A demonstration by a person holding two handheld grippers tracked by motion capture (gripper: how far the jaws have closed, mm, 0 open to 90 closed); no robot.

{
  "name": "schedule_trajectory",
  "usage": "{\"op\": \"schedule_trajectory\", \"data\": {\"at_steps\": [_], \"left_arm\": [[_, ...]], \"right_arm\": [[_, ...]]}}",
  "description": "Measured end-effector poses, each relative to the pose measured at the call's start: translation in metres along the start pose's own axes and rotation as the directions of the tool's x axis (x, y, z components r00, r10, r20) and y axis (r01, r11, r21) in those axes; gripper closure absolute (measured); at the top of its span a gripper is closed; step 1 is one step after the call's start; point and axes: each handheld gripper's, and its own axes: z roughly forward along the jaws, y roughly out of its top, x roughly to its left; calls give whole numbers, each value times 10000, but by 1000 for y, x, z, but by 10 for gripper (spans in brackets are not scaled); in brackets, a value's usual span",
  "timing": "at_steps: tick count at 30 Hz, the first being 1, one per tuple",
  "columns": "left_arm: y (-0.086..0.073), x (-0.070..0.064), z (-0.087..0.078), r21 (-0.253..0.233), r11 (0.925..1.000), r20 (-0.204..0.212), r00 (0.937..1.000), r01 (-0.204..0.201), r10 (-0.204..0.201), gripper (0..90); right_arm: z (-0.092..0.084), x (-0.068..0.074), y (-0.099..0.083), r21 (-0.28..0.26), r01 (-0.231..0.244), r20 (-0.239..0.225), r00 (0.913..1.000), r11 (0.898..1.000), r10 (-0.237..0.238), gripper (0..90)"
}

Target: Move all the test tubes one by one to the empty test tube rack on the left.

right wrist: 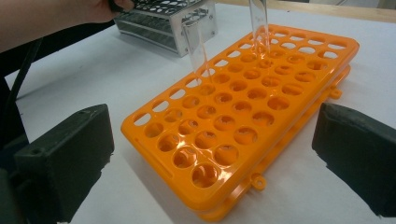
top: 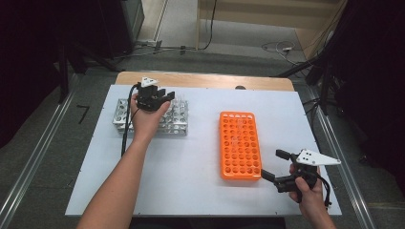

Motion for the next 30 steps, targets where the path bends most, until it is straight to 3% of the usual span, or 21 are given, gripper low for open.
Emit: {"op": "schedule_trajectory", "data": {"at_steps": [12,19,22,30], "left_arm": [[-2,-9,-21,-427,9990,689,9976,105,-75,188],[-7,-19,-38,-546,9985,1036,9946,-16,72,45],[-11,-24,-47,-670,9977,1156,9931,-122,199,3],[-18,-35,-70,-959,9951,1537,9874,-221,367,0]], "right_arm": [[2,2,1,16,66,-44,10000,10000,-66,0],[4,3,2,22,76,-81,9999,10000,-76,0],[5,4,3,52,69,-109,9999,10000,-69,0],[8,5,4,89,93,-67,9999,9999,-92,0]]}}
